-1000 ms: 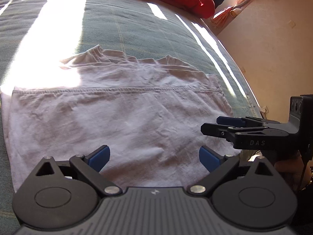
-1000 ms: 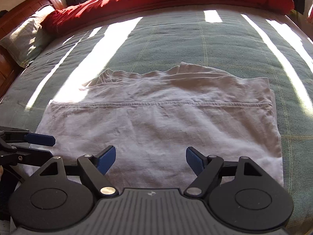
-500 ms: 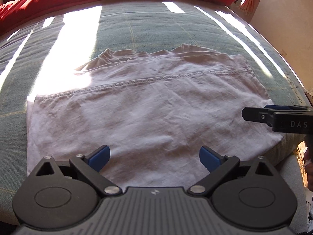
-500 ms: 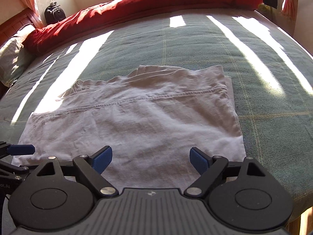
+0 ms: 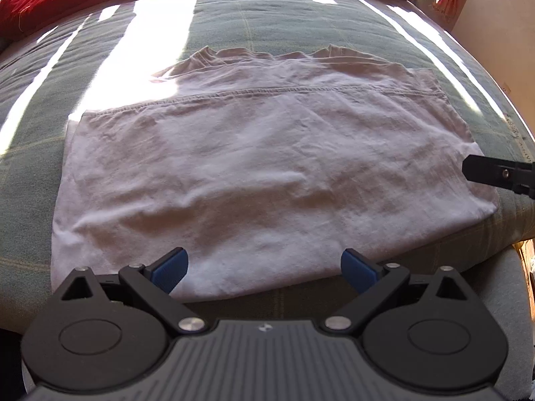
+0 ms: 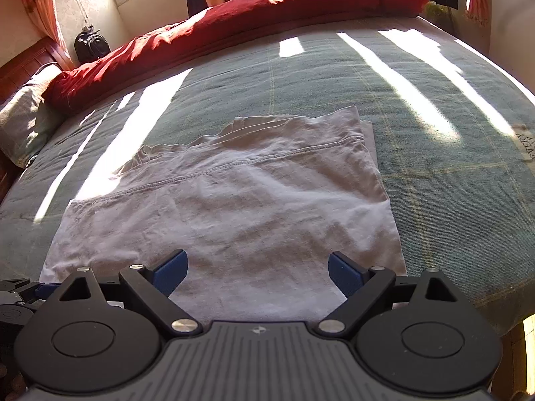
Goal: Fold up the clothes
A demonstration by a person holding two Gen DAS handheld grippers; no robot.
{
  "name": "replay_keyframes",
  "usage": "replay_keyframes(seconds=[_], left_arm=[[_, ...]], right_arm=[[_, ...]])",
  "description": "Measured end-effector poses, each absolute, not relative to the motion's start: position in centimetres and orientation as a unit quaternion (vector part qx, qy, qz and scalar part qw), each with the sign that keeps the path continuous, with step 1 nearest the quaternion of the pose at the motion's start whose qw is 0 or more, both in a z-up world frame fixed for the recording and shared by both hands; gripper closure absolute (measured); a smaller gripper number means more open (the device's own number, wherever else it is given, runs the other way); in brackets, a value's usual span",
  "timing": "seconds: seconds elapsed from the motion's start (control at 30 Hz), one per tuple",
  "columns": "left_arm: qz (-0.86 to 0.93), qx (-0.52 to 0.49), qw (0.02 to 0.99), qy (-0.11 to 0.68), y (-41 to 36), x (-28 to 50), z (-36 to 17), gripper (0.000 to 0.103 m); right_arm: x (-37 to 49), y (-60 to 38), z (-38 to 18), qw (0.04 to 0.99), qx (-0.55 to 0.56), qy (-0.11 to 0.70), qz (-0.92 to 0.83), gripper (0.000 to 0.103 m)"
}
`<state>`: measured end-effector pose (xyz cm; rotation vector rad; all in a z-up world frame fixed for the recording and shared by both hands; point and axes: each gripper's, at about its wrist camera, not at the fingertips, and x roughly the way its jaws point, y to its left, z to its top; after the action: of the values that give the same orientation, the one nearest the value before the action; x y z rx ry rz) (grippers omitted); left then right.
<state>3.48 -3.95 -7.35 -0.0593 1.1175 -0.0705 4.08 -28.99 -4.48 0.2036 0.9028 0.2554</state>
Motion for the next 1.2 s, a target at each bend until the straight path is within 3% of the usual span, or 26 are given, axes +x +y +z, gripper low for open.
replay_keyframes(seconds=[0.57, 0.97, 1.03, 1.13, 1.2], left_arm=[[0.020, -0.086, 0.844, 0.529, 1.6, 3.8, -8.2, 0.005], [0.021, -0.149, 0.875, 0.460, 9.9, 6.4, -3.5, 0.006], [0.028, -0.183, 0.865, 0.466, 12.3, 6.9, -4.5, 0.009], [0.035, -0.246, 0.842, 0.479, 15.7, 7.5, -6.6, 0.032], [0.029, -0.283, 0.828, 0.484, 17.2, 7.6, -7.9, 0.035]], right_arm=[[3.8, -28.5, -4.3, 0.886, 0.092, 0.436, 0.126, 0.008], [4.9, -27.9, -4.4, 0.881, 0.095, 0.441, 0.141, 0.007], [5.1, -27.8, -4.4, 0.881, 0.094, 0.441, 0.141, 0.007], [5.5, -27.6, -4.5, 0.880, 0.093, 0.444, 0.142, 0.007], [5.7, -27.6, -4.5, 0.879, 0.094, 0.444, 0.144, 0.007]])
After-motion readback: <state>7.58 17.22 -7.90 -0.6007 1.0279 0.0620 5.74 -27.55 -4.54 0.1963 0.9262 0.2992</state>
